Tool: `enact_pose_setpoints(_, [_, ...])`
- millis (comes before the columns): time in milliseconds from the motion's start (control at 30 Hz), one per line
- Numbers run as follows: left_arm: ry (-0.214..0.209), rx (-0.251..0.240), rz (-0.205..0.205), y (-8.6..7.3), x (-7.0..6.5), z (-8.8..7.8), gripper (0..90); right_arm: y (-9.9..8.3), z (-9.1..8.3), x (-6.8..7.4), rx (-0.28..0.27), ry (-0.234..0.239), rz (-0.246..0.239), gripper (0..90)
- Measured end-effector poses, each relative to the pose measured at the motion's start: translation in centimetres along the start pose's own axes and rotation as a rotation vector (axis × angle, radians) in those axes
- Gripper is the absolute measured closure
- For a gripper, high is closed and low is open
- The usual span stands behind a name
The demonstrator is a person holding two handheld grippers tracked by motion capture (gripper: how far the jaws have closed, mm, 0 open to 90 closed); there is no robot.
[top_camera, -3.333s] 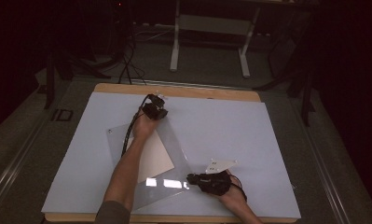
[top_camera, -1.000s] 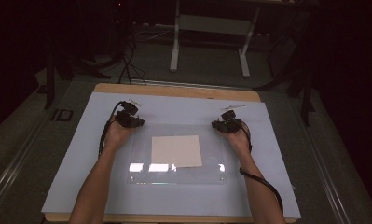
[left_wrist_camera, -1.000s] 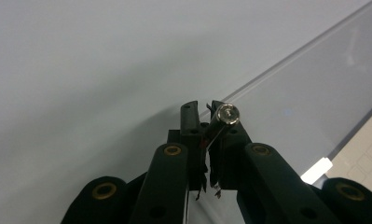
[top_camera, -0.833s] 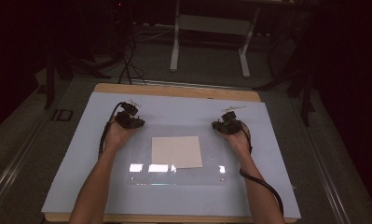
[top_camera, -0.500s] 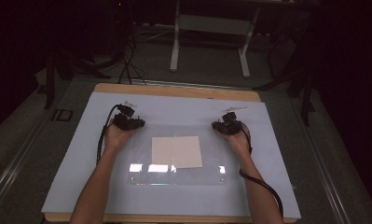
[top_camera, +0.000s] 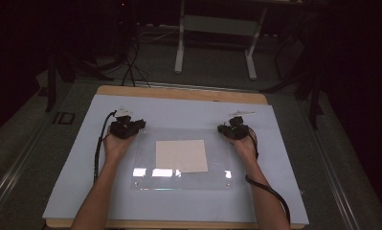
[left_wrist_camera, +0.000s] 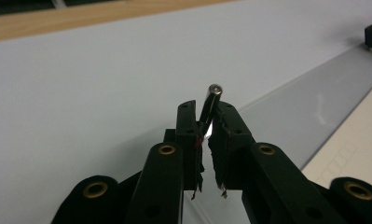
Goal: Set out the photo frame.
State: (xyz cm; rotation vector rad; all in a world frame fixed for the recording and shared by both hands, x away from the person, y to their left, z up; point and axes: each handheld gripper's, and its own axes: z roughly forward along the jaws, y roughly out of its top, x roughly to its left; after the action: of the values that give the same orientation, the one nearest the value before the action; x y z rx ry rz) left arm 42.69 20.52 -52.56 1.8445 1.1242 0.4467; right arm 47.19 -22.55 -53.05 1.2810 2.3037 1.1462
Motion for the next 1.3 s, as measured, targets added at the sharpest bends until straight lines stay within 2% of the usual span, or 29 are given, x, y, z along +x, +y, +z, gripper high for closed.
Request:
enact_pose_setpoints(200, [0.000, -0.043, -0.006, 0.1, -0.1, -0.1, 80.6, 0.0, 0.0, 0.2, -0.002, -0.019, -0.009, 83.5])
enact_pose_setpoints(367, [0.006, -0.044, 0.001, 0.2, -0.2, 0.1, 83.4, -0.1, -0.2, 0.4, -0.001, -0.028, -0.007, 83.6])
enact_pose_setpoints(633, [0.000, -0.042, -0.006, 0.1, -0.1, 0.1, 83.7, -0.7, -0.7, 0.7, -0.008, -0.015, -0.024, 83.4])
enact_pose_setpoints(700, [0.000, -0.042, -0.008, 0.1, -0.1, 0.1, 83.6, -0.7, -0.7, 0.9, -0.008, -0.033, -0.058, 78.6])
enact_pose_setpoints(800, [-0.006, -0.044, -0.012, 0.1, 0.0, 0.1, 83.5, -1.1, -1.2, 1.6, -0.054, -0.050, -0.120, 72.7])
enact_pose_setpoints(867, [-0.007, -0.045, -0.013, 0.1, 0.0, 0.1, 83.4, -1.5, -1.6, 2.0, -0.095, -0.085, -0.164, 74.1])
enact_pose_setpoints(933, [-0.009, -0.044, -0.013, 0.1, 0.0, 0.1, 83.3, -1.9, -1.9, 2.1, -0.138, -0.109, -0.179, 75.9])
enact_pose_setpoints(1133, [-0.014, -0.042, -0.011, 0.1, 0.1, 0.1, 83.0, -1.6, -2.4, 1.4, -0.212, -0.088, -0.119, 78.6])
enact_pose_setpoints(1300, [-0.017, -0.037, -0.003, 0.1, 0.1, 0.0, 82.6, -1.4, -2.3, 1.4, -0.203, -0.064, -0.101, 84.8])
